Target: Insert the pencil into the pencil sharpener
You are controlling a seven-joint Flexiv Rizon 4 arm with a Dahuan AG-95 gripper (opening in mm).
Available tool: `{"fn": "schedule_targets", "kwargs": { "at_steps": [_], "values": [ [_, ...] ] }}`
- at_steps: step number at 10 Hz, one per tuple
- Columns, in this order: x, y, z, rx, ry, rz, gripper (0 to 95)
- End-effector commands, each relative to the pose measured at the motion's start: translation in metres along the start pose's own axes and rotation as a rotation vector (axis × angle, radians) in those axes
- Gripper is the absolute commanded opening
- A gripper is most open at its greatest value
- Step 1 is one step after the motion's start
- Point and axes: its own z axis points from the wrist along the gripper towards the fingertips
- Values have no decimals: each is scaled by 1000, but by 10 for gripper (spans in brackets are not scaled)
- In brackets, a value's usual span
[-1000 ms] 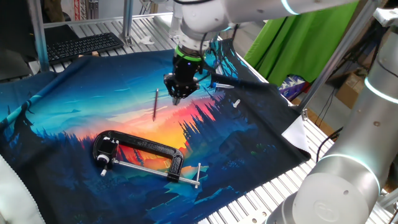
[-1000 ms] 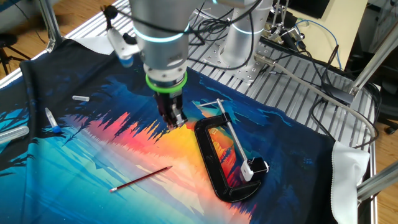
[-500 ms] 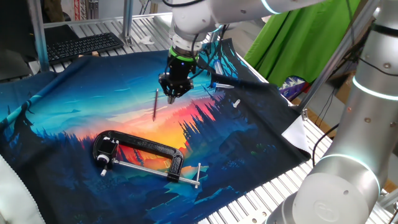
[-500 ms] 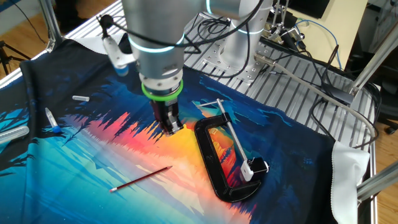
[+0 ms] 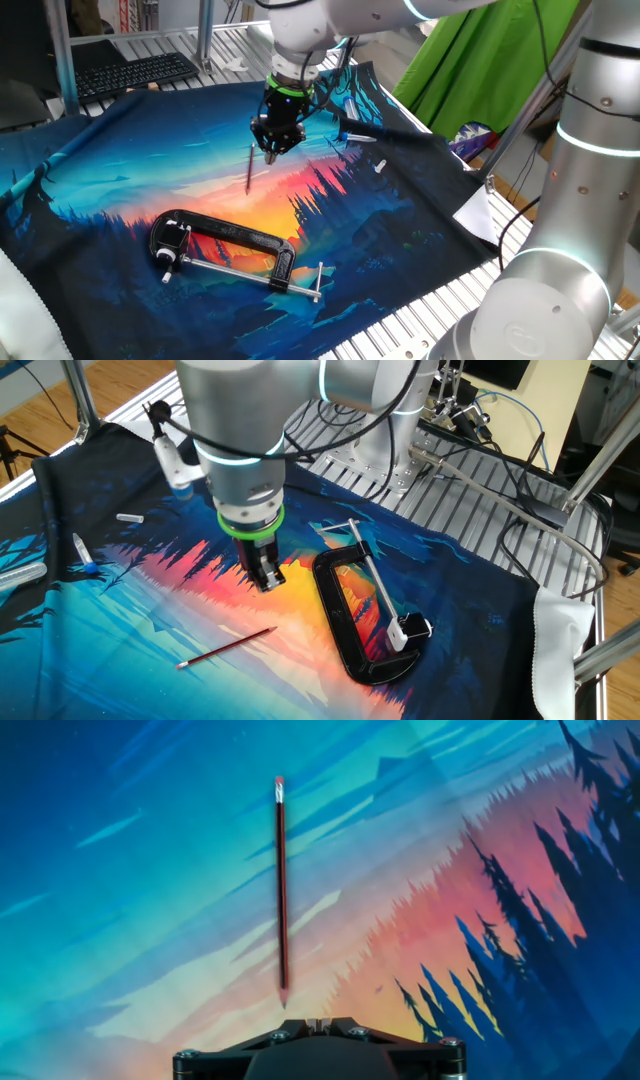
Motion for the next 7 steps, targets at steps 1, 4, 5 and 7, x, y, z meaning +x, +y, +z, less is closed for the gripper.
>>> {"fn": "schedule_targets", "kwargs": {
  "at_steps": [1,4,5,7],
  "values": [
    [-5,3,1,-2,2,2,0],
    [-16,7,6,-3,2,0,0],
    [-21,8,9,-3,1,0,0],
    [-23,9,13,-2,2,3,0]
  ]
}}
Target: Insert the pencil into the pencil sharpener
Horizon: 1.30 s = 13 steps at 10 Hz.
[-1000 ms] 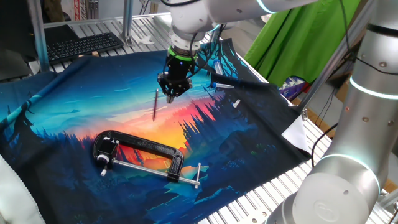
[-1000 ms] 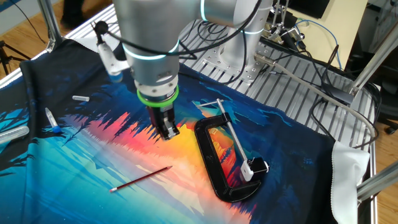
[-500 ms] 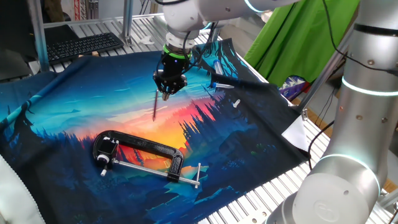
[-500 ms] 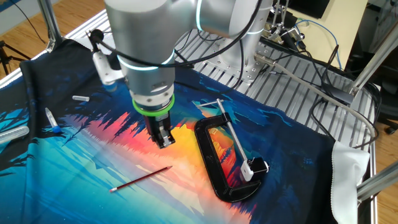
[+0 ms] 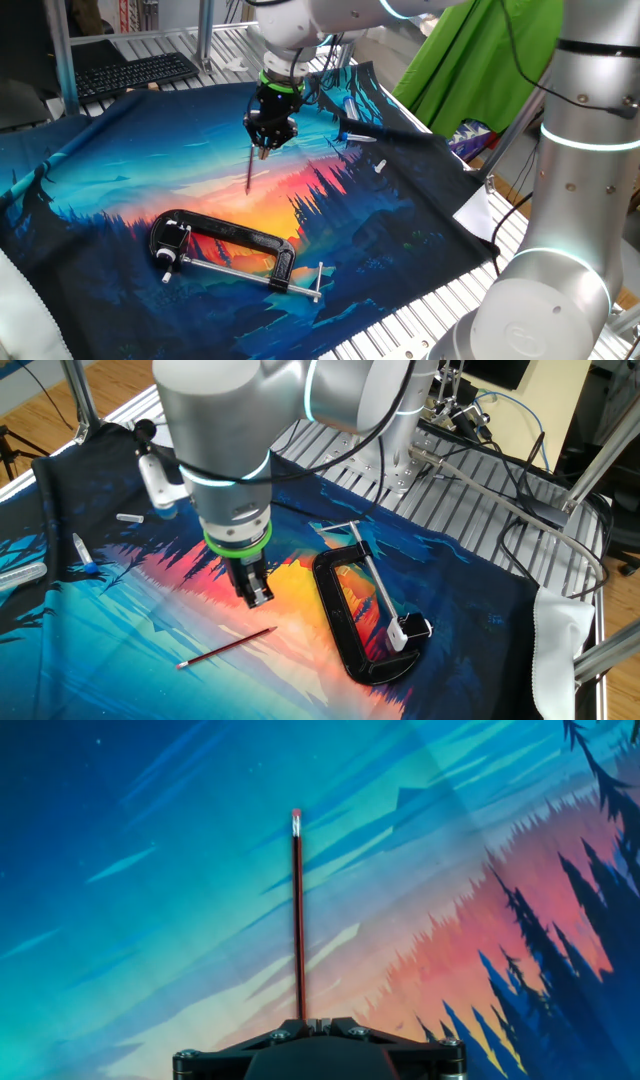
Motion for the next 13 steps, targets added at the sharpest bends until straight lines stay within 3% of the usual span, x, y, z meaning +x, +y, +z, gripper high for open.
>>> {"fn": "schedule_targets", "kwargs": {
  "at_steps": [1,4,7,9,13],
  "values": [
    [1,0,4,1,-3,4,0],
    [-1,3,7,21,-8,-3,0],
    [-1,5,5,89,-37,-82,0],
    [-1,5,5,89,-21,-60,0],
    [-1,5,4,91,-19,-41,0]
  ]
}}
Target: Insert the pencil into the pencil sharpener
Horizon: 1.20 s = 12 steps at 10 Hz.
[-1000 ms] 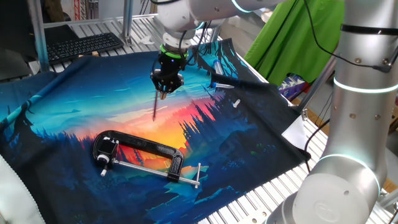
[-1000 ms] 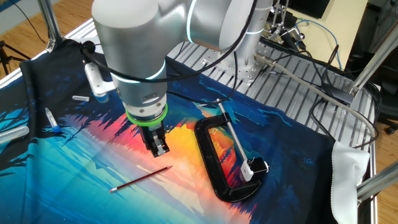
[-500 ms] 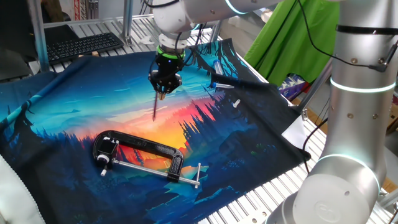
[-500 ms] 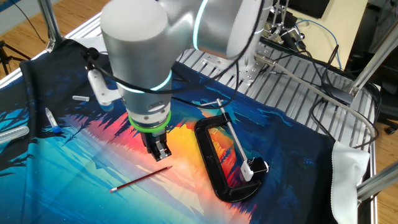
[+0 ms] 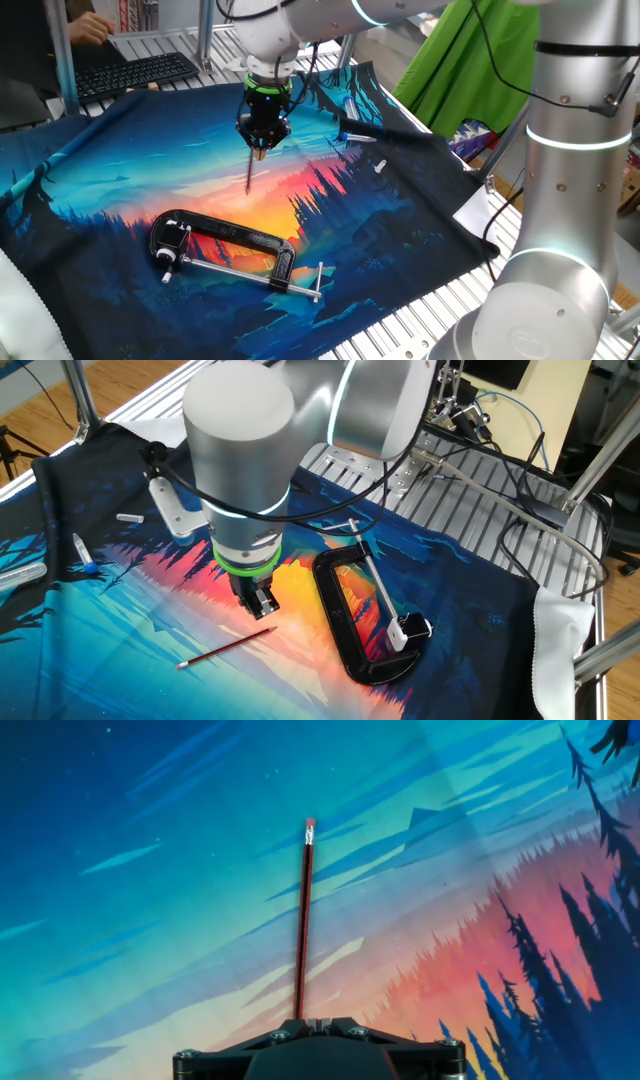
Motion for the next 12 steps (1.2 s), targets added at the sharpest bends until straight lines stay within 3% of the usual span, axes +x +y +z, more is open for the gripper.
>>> {"fn": "schedule_targets", "kwargs": {
  "at_steps": [1,2,3,10,12],
  "values": [
    [0,0,0,-42,13,5,0],
    [0,0,0,-111,59,12,0],
    [0,0,0,-127,65,17,0],
    [0,0,0,-126,60,-2,0],
    [0,0,0,-105,66,1,0]
  ]
}}
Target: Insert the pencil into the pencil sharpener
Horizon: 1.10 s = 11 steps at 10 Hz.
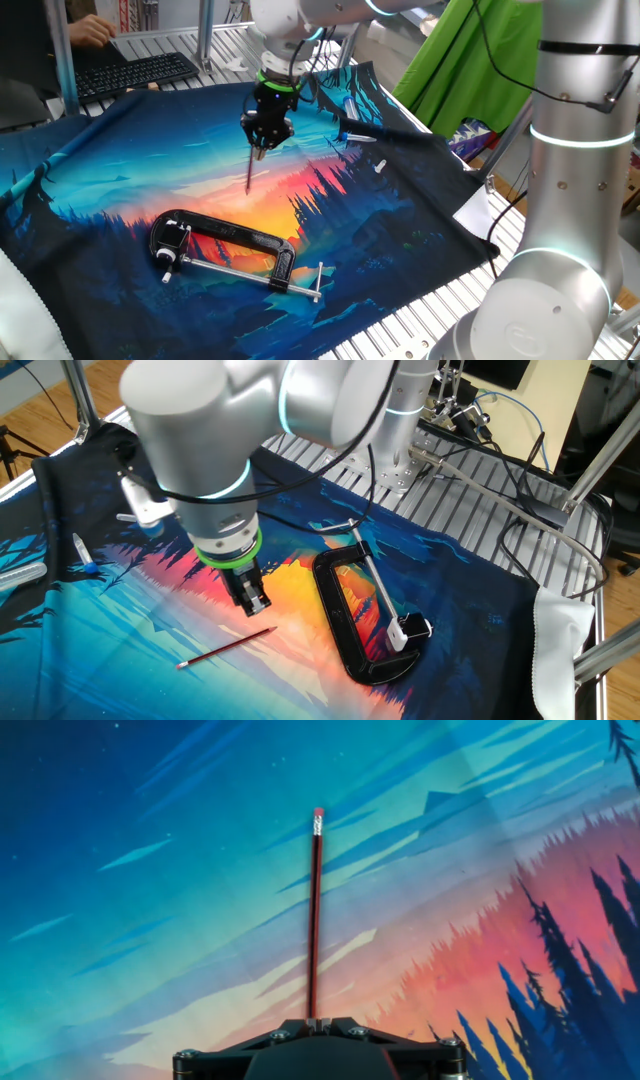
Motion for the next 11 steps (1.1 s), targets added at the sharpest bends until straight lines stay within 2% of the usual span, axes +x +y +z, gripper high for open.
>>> {"fn": "schedule_targets", "kwargs": {
  "at_steps": [1,2,3,5,11],
  "values": [
    [-2,2,0,18,9,1,0],
    [-2,2,1,24,8,33,0],
    [-3,3,2,26,8,37,190],
    [-4,5,7,43,7,53,190],
    [-8,11,26,35,7,85,190]
  ]
}}
